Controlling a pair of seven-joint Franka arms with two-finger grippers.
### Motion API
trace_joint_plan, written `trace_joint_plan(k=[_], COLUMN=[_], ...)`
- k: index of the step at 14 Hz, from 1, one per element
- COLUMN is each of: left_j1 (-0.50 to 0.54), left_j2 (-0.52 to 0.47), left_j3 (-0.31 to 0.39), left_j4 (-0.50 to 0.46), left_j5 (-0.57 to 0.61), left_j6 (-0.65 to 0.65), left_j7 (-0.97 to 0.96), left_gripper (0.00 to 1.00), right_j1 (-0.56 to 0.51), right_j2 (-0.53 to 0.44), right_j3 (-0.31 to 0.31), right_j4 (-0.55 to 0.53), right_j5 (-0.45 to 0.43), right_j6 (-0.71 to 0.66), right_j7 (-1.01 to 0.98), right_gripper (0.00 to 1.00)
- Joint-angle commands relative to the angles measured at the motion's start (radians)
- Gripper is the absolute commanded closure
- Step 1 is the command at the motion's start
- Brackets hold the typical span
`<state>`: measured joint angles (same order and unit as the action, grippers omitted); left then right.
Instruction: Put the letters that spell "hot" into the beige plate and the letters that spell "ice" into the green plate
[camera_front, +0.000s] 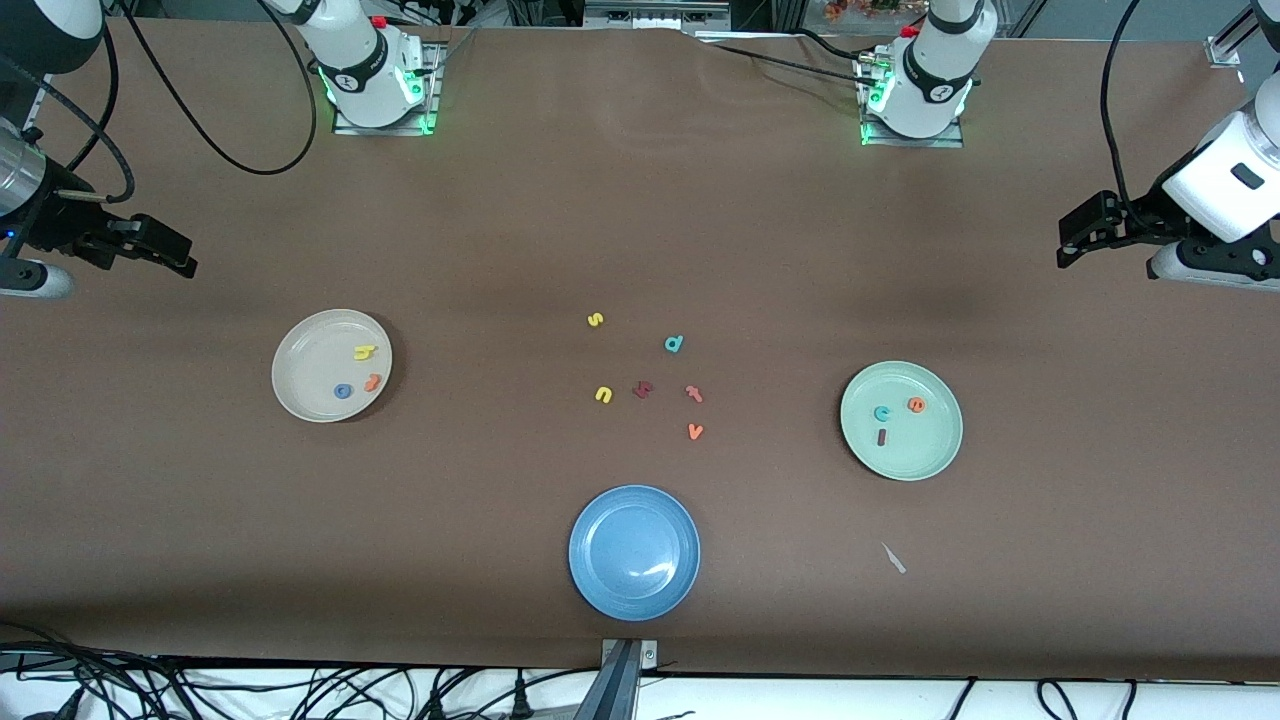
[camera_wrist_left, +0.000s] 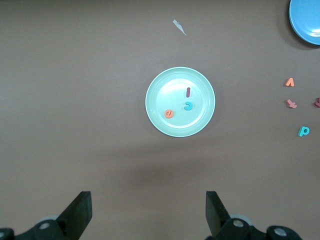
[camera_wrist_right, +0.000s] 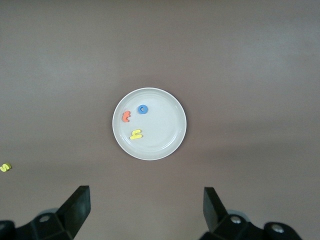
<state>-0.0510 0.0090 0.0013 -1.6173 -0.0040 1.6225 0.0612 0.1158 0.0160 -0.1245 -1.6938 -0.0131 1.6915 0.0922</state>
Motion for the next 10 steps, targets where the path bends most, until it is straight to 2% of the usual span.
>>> trace_joint_plan(k=[1, 10], left_j1=[-0.01, -0.01], left_j2=[0.008, 0.008], left_j3=[0.005, 0.005], left_j4=[0.027, 0.027], left_j5=[0.015, 0.015], left_j6=[-0.026, -0.026], left_j7=[0.008, 0.006], left_gripper=[0.0, 0.0], right_j1=[0.007, 0.005], right_j2=[0.016, 0.012], right_j3=[-0.007, -0.009], right_j4=[0.026, 0.023], right_j5=[-0.008, -0.007], right_j6=[-0.012, -0.042], right_j7=[0.012, 0.018], right_gripper=[0.0, 0.0])
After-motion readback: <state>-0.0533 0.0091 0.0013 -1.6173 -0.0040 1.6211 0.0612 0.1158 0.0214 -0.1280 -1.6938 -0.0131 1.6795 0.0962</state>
